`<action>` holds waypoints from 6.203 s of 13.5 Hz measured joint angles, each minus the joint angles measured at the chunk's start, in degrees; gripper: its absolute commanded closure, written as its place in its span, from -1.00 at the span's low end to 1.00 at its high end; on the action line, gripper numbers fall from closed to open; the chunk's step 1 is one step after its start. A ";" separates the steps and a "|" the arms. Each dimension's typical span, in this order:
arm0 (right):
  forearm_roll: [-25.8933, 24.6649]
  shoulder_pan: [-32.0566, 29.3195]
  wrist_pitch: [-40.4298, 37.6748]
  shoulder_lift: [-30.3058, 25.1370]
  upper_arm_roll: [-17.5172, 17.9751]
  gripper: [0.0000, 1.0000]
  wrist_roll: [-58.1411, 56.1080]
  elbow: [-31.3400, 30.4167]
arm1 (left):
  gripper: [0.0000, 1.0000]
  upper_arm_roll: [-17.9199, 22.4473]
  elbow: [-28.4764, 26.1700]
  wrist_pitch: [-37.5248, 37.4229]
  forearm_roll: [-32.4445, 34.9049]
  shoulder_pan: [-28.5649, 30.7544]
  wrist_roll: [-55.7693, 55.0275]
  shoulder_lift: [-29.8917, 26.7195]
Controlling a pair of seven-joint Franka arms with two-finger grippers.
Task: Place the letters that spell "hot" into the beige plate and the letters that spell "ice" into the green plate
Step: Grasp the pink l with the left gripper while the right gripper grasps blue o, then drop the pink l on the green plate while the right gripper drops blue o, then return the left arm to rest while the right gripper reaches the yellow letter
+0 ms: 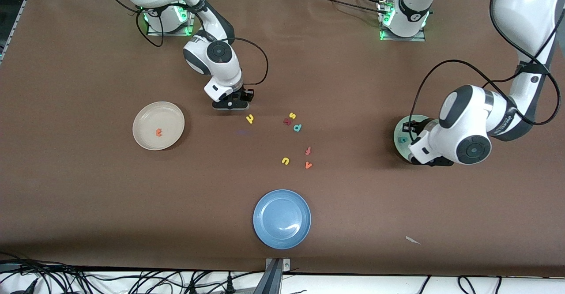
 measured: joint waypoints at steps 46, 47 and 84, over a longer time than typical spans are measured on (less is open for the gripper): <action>11.93 -1.02 -7.05 -1.80 -0.25 -0.98 -12.78 8.09 | -1.00 27.14 28.93 -6.08 -14.88 -18.17 9.25 -12.67; 9.81 -0.12 -6.74 -0.75 -0.28 -0.97 -9.91 8.75 | -1.00 27.15 27.05 -5.58 -14.88 -18.24 9.46 -13.61; -3.97 2.61 -6.59 5.58 -4.83 0.70 -4.43 14.25 | -1.00 27.20 22.91 -4.49 -14.93 -18.12 9.84 -14.54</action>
